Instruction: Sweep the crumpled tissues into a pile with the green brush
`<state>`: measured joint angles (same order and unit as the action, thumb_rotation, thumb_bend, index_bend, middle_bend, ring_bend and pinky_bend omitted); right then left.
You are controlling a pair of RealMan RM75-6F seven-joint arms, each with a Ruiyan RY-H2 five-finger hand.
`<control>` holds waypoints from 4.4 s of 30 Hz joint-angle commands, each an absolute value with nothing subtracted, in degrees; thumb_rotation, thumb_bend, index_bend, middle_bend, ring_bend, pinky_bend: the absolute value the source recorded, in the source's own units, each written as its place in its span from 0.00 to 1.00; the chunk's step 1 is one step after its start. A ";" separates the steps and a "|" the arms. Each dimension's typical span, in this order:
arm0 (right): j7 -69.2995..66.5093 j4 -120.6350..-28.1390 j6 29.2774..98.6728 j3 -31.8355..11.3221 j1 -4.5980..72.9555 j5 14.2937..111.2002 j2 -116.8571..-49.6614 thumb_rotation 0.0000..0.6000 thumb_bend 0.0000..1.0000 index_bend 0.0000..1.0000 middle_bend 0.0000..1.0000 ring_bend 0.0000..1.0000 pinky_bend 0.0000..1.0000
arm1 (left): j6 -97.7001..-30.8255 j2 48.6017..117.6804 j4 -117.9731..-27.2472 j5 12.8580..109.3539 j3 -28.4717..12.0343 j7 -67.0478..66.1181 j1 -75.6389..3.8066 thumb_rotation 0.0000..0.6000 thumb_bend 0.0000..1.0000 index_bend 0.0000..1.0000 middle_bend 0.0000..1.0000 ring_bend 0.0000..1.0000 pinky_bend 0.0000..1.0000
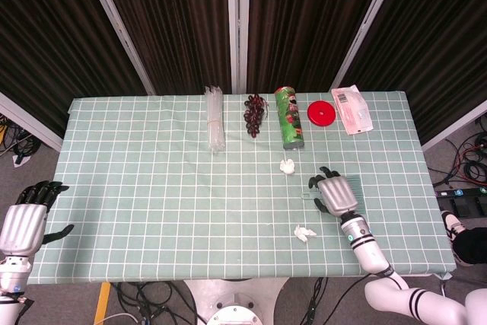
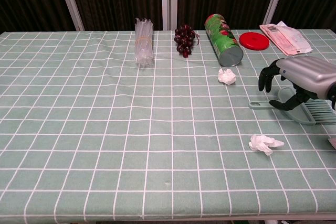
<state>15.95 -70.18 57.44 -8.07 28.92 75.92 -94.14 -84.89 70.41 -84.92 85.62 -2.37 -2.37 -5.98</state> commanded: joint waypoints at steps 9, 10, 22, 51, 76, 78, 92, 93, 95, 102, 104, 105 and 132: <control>13.20 -61.14 59.90 -5.81 29.04 78.21 -99.69 1.00 0.26 0.44 0.47 0.17 0.28 | -84.52 70.93 -84.13 85.31 -2.54 -1.58 -6.15 1.00 0.00 0.24 0.19 0.14 0.19; 13.05 -60.95 60.01 -5.74 29.05 78.37 -99.63 1.00 0.26 0.44 0.47 0.17 0.28 | -84.48 70.94 -84.15 85.29 -2.55 -1.57 -6.17 1.00 0.00 0.24 0.19 0.14 0.19; 14.37 -60.60 58.05 -5.18 30.03 78.28 -99.28 1.00 0.26 0.44 0.46 0.17 0.27 | -83.87 71.27 -83.91 85.05 -2.47 -1.53 -6.37 1.00 0.00 0.24 0.19 0.14 0.19; 1.02 -73.65 65.74 -9.31 29.70 81.64 -86.19 1.00 0.37 0.68 0.63 0.33 0.26 | -84.27 70.33 -85.34 85.23 -2.79 -2.44 -6.56 1.00 0.00 0.24 0.19 0.14 0.19; -58.44 -91.75 61.25 1.32 33.88 102.04 -74.13 1.00 0.37 0.69 0.63 0.35 0.27 | -84.88 68.93 -88.67 85.98 -2.48 -4.52 -6.35 1.00 0.00 0.24 0.19 0.14 0.19; -60.01 -90.50 62.96 3.67 34.18 105.53 -74.23 1.00 0.37 0.70 0.63 0.35 0.27 | -85.20 68.71 -88.95 86.14 -2.40 -4.48 -6.17 1.00 0.00 0.24 0.19 0.14 0.19; -31.27 -87.94 78.77 5.30 21.73 103.37 -75.19 1.00 0.37 0.70 0.62 0.36 0.21 | -85.73 68.10 -89.75 86.76 -2.08 -4.43 -5.82 1.00 0.00 0.24 0.19 0.14 0.19; -30.06 -87.57 79.86 5.37 20.86 103.14 -75.32 1.00 0.37 0.70 0.62 0.36 0.21 | -85.82 68.06 -89.79 86.88 -2.07 -4.42 -5.81 1.00 0.00 0.24 0.19 0.14 0.19; -26.87 -87.05 81.15 5.45 19.42 102.61 -75.92 1.00 0.37 0.70 0.61 0.35 0.19 | -85.88 68.05 -89.76 87.01 -1.99 -4.31 -5.76 1.00 0.00 0.24 0.19 0.14 0.19; -18.84 -84.18 82.98 4.86 15.24 98.86 -82.40 1.00 0.37 0.70 0.60 0.34 0.15 | -84.84 68.36 -89.29 86.80 -1.65 -3.76 -5.97 1.00 0.00 0.24 0.19 0.14 0.19; -18.68 -83.70 82.51 4.75 14.89 97.98 -83.85 1.00 0.37 0.70 0.60 0.33 0.14 | -84.88 68.36 -89.19 86.90 -1.59 -3.53 -5.93 1.00 0.00 0.24 0.19 0.14 0.19; -17.77 -83.16 82.66 4.61 14.56 97.71 -84.75 1.00 0.37 0.70 0.60 0.33 0.13 | -84.93 68.37 -89.08 86.88 -1.55 -3.35 -5.86 1.00 0.00 0.24 0.19 0.14 0.19; -12.81 -59.31 82.25 -8.04 22.13 95.37 -113.99 1.00 0.37 0.70 0.60 0.34 0.09 | -84.09 69.14 -86.75 87.08 -1.24 -0.54 -6.06 1.00 0.00 0.24 0.19 0.14 0.19</control>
